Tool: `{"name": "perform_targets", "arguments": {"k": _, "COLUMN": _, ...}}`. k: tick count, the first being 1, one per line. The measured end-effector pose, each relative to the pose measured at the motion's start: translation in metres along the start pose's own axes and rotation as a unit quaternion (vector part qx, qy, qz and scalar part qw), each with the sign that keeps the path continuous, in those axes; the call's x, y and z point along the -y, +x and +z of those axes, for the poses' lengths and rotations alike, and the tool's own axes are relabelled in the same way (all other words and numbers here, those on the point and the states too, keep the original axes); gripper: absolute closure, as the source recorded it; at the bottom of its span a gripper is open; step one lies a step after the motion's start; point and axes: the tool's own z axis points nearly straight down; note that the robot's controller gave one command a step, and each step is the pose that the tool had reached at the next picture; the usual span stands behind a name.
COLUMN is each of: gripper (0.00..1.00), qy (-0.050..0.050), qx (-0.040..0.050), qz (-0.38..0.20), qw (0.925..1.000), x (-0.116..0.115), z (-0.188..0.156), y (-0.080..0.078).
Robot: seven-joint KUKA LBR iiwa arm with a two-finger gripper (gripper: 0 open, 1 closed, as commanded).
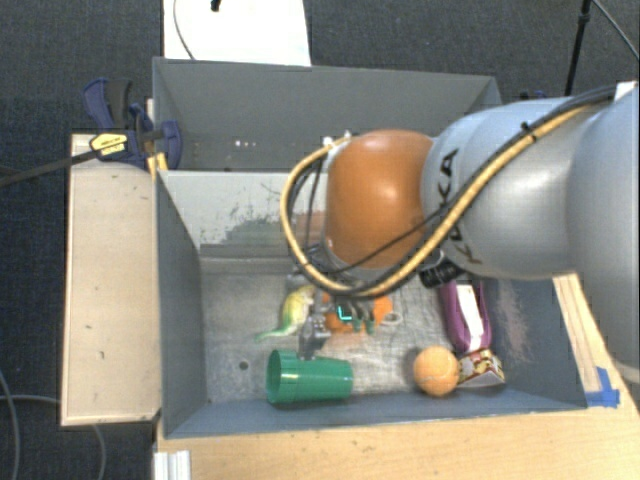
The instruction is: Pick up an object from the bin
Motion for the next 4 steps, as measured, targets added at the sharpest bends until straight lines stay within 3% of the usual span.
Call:
{"name": "perform_targets", "arguments": {"k": 1, "gripper": 0.00, "qy": -0.001, "qx": 0.0037, "qz": 0.003, "qw": 1.0000, "x": 0.001, "z": -0.004, "y": -0.002}}
{"name": "perform_targets", "arguments": {"k": 2, "gripper": 0.00, "qy": -0.002, "qx": 0.0069, "qz": -0.035, "qw": 0.9994, "x": 0.034, "z": 0.029, "y": -0.006}}
{"name": "perform_targets", "arguments": {"k": 3, "gripper": 0.00, "qy": -0.001, "qx": 0.0156, "qz": -0.066, "qw": 0.9977, "x": 0.061, "z": 0.080, "y": -0.028}}
{"name": "perform_targets", "arguments": {"k": 4, "gripper": 1.00, "qy": 0.000, "qx": 0.0078, "qz": -0.092, "qw": 0.9957, "x": 0.130, "z": 0.088, "y": -0.047}}
